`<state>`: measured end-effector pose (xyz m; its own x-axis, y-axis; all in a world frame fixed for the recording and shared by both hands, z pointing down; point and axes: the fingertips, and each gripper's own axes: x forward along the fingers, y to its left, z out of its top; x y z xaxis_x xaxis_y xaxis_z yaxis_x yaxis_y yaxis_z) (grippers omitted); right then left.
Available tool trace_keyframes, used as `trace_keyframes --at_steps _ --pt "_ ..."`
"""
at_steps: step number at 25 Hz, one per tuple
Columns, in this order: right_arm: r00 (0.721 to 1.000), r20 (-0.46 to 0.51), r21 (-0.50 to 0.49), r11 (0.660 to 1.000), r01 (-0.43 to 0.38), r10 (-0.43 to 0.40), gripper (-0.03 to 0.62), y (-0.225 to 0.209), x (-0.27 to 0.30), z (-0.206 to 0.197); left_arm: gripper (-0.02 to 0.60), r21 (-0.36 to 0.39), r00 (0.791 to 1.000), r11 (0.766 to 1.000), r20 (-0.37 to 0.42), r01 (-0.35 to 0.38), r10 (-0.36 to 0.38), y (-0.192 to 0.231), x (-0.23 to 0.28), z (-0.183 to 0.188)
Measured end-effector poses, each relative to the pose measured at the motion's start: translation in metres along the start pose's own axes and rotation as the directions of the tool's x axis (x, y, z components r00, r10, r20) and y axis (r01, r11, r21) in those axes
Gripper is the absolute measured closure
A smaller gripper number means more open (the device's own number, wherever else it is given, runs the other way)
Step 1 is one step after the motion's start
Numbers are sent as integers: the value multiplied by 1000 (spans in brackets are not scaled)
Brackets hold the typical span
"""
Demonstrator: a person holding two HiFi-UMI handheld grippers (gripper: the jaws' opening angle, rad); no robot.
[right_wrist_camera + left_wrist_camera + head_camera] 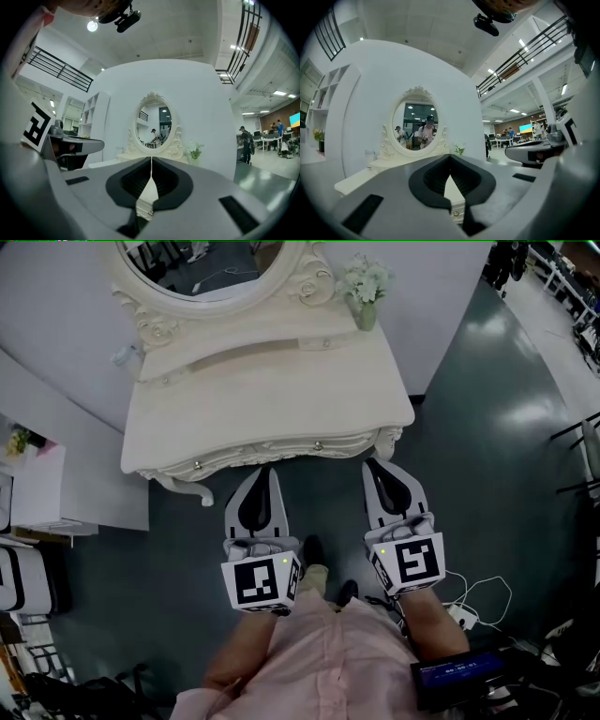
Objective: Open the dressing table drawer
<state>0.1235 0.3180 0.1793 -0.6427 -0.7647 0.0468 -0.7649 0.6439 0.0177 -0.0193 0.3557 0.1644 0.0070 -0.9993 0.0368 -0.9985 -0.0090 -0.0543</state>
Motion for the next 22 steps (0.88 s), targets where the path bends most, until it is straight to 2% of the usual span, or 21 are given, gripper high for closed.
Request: trace_keyframes --at_steps 12,22 --pt "998 3 -5 998 60 -60 576 -17 90 12 560 -10 997 997 17 79 -79 45 89 5" --pt "994 -12 -10 994 112 -113 576 -30 130 14 560 -32 991 991 14 133 -133 64 133 -4"
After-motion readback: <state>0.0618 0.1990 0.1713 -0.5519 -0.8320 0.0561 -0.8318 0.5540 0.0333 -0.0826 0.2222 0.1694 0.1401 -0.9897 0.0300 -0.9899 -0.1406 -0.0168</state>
